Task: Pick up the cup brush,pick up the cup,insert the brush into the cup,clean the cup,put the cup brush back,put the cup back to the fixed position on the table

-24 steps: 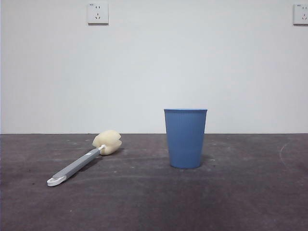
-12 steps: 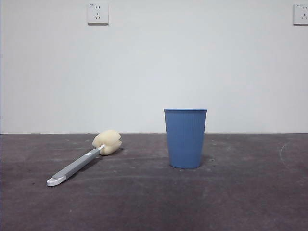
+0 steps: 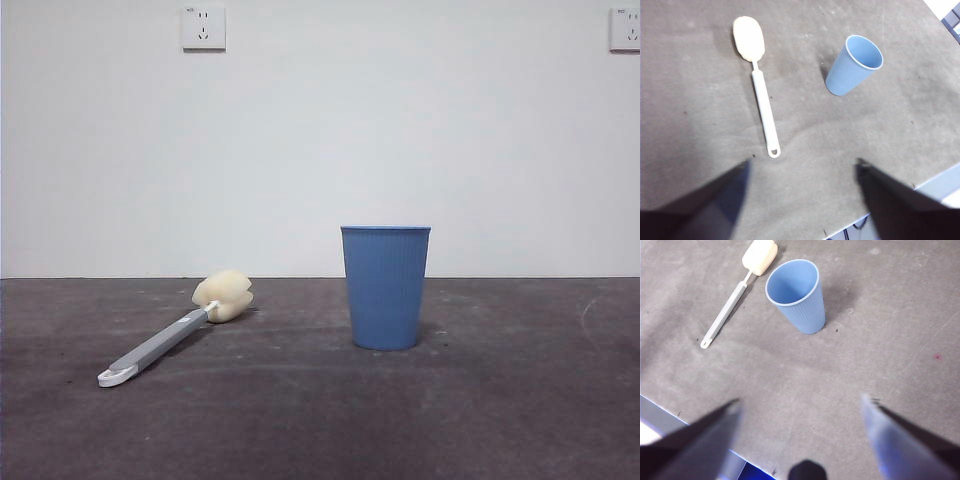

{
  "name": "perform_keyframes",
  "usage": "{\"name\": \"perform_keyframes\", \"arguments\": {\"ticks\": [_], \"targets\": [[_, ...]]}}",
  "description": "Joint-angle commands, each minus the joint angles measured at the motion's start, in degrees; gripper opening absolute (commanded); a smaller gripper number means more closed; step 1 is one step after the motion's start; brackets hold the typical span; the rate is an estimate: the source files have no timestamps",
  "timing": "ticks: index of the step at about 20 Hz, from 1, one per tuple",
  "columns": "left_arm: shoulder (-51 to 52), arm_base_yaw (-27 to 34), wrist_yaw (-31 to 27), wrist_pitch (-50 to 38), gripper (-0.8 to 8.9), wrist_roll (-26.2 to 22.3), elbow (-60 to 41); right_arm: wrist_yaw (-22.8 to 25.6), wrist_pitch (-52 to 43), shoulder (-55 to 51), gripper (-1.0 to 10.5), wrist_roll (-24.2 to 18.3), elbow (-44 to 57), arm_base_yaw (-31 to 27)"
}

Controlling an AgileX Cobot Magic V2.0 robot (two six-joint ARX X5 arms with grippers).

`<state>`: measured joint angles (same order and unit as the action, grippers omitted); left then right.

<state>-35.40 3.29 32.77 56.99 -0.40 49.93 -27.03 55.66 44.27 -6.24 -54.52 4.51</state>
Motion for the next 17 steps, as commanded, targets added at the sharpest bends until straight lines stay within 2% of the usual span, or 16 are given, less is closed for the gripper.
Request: {"name": "perform_keyframes", "arguments": {"ticks": [1,3,5,12,17], "targets": [[-2.6,-2.7,0.3,-2.3,6.23,0.4,0.2,-0.1,-0.3,0.0,5.7,0.5,-0.1,0.0],[-5.6,-6.0,-1.0,-4.8,6.23,1.4,0.2,-0.1,-0.3,0.0,5.7,0.5,-0.1,0.0],[-9.4,-11.1,-5.1,-8.2,6.23,3.5,0.2,-0.1,-0.3,0.0,5.7,0.5,-0.1,0.0],[-27.6,-30.1,-27.5,-19.9,6.23,11.5,0.2,-0.1,-0.3,0.0,5.7,0.9,-0.1,0.0],[-40.2,-35.1,-36.2,-26.4,6.22,14.1,0.2,-0.1,-0.3,0.0,5.7,1.4,-0.1,0.0]]}}
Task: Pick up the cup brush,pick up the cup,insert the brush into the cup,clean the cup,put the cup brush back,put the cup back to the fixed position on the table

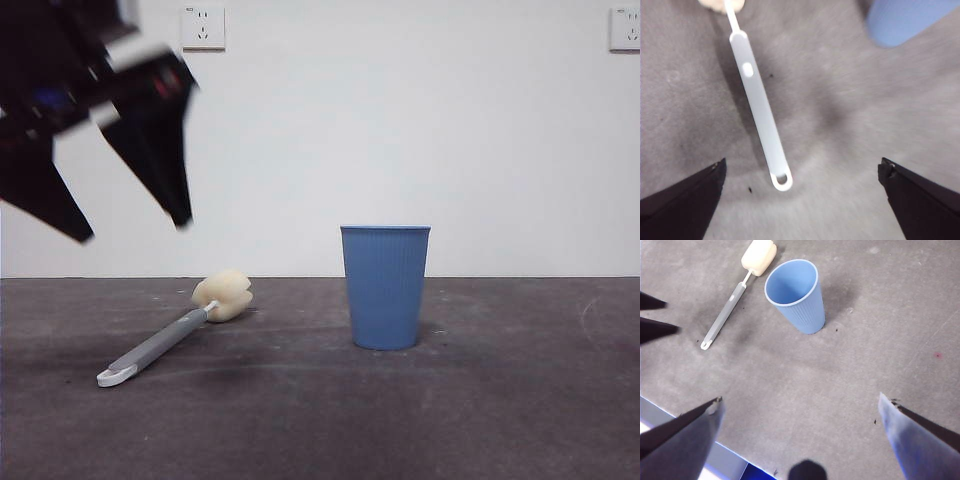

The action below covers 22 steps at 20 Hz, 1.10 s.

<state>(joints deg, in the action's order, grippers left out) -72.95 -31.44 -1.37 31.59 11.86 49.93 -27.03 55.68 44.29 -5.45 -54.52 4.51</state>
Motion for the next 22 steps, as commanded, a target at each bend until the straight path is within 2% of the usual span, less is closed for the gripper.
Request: {"name": "perform_keyframes", "arguments": {"ticks": [1,8,13,17,18,20,22], "targets": [[-4.5,-0.4,-3.4,-1.5,6.22,1.9,0.2,-0.1,-0.3,0.0,5.7,0.6,-0.1,0.0],[-13.6,-0.4,-4.7,-6.8,6.21,3.7,0.2,-0.1,-0.3,0.0,5.7,0.7,-0.1,0.0],[-16.9,-0.3,-7.6,-7.3,6.21,4.7,0.2,-0.1,-0.3,0.0,5.7,0.7,-0.1,0.0],[-18.1,-0.3,-7.7,-7.8,6.20,6.2,0.2,0.0,-0.3,0.0,5.7,0.9,-0.1,0.0],[-18.1,-0.3,-7.7,-8.1,6.04,6.2,0.2,0.0,-0.3,0.0,5.7,0.9,-0.1,0.0],[-18.6,-0.3,-7.7,-8.2,5.06,6.2,0.2,-0.1,-0.3,0.0,5.7,1.0,-0.1,0.0],[-19.9,-0.3,-7.3,-8.0,4.98,6.8,0.2,-0.1,-0.3,0.0,5.7,1.2,-0.1,0.0]]}}
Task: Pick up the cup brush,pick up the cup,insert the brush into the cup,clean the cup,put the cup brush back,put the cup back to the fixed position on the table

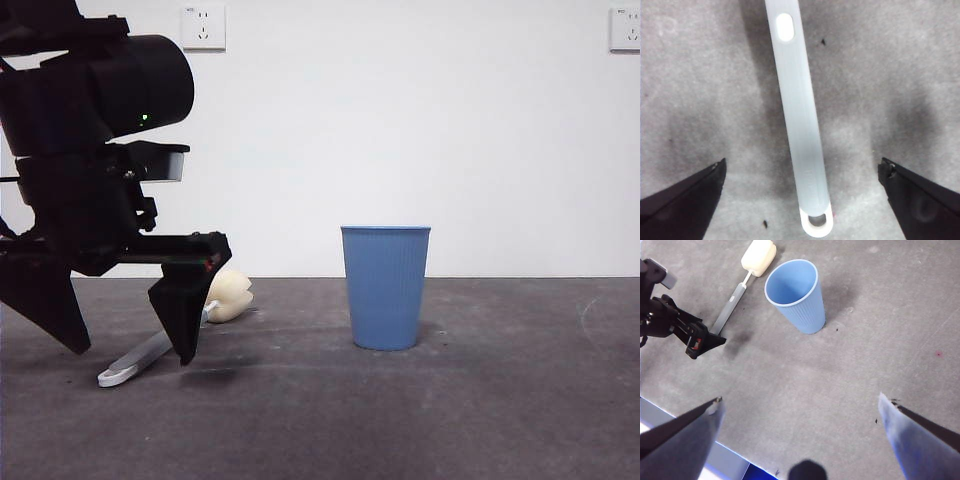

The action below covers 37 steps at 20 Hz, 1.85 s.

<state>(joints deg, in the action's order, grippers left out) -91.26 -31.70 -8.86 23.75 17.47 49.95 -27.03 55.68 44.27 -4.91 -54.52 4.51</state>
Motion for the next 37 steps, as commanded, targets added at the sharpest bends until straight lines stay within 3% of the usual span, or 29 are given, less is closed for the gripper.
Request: {"name": "perform_keyframes", "arguments": {"ticks": [1,4,9,11,24,27,29,32,37], "targets": [[-2.4,-0.1,0.3,-0.1,4.98,2.0,0.1,0.0,-0.3,0.0,5.7,0.6,-0.1,0.0],[-2.8,-0.2,0.1,-0.2,4.96,3.1,0.1,0.0,-0.3,0.0,5.7,0.6,-0.1,0.0],[-2.8,-0.2,0.3,-0.1,1.49,3.5,0.1,0.0,-0.3,0.0,5.6,0.6,-0.1,0.0],[-2.3,-0.2,0.3,-0.1,0.84,3.5,0.2,0.0,-0.3,0.0,5.6,0.6,-0.1,0.0],[1.1,-0.2,0.3,3.8,0.84,3.0,3.8,-0.1,-0.3,0.2,5.6,0.6,-0.1,0.0],[1.5,-0.2,0.4,7.5,0.84,0.2,7.5,-0.1,-0.4,2.2,5.6,3.3,-0.1,0.0],[2.7,-0.2,0.4,9.3,-0.07,-1.3,9.3,-0.4,-0.9,4.5,5.6,3.6,-0.1,0.1],[6.6,-0.1,1.8,10.7,-0.09,-4.1,9.9,-8.7,-5.2,8.2,5.6,3.6,-0.1,0.5],[17.1,0.0,1.7,17.2,-0.09,-8.0,9.9,-13.0,-15.9,15.3,5.6,3.6,4.6,3.6]]}}
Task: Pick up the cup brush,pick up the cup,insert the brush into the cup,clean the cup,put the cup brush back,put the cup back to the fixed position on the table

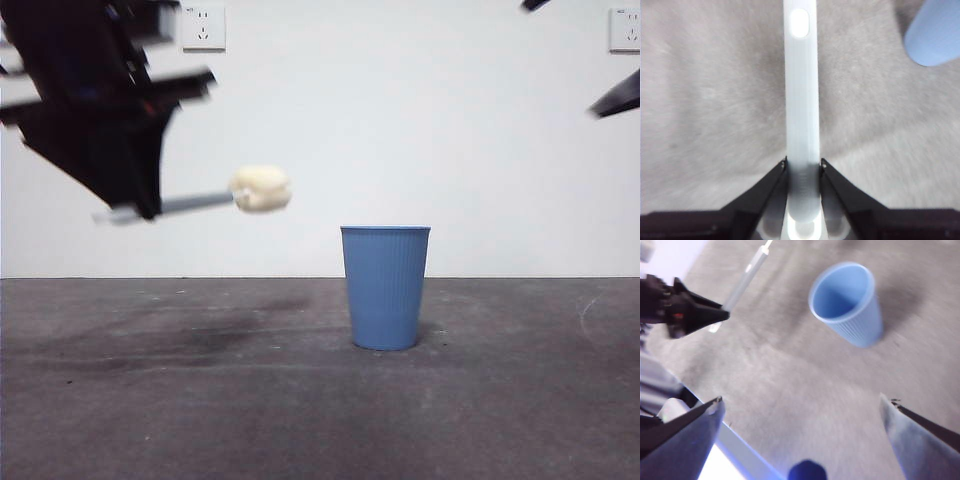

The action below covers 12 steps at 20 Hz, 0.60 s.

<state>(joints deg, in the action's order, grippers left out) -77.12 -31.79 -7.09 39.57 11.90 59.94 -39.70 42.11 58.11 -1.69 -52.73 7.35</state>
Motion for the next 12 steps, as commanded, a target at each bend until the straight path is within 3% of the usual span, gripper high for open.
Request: {"name": "perform_keyframes", "arguments": {"ticks": [1,7,9,12], "targets": [[5.6,0.1,-0.1,2.9,-0.09,-3.0,-0.1,-0.2,-4.9,2.7,5.6,0.3,4.8,1.4],[18.9,0.0,0.0,12.1,-0.09,-3.5,-0.1,3.7,-22.1,7.5,5.6,1.7,13.6,5.3],[21.5,0.0,0.2,15.6,-0.09,-3.7,-0.1,7.0,-27.7,8.9,5.6,2.5,15.6,6.8],[23.9,0.0,4.0,20.1,-0.09,-4.6,-0.1,7.6,-37.0,12.3,5.6,3.6,19.1,8.9]]}}
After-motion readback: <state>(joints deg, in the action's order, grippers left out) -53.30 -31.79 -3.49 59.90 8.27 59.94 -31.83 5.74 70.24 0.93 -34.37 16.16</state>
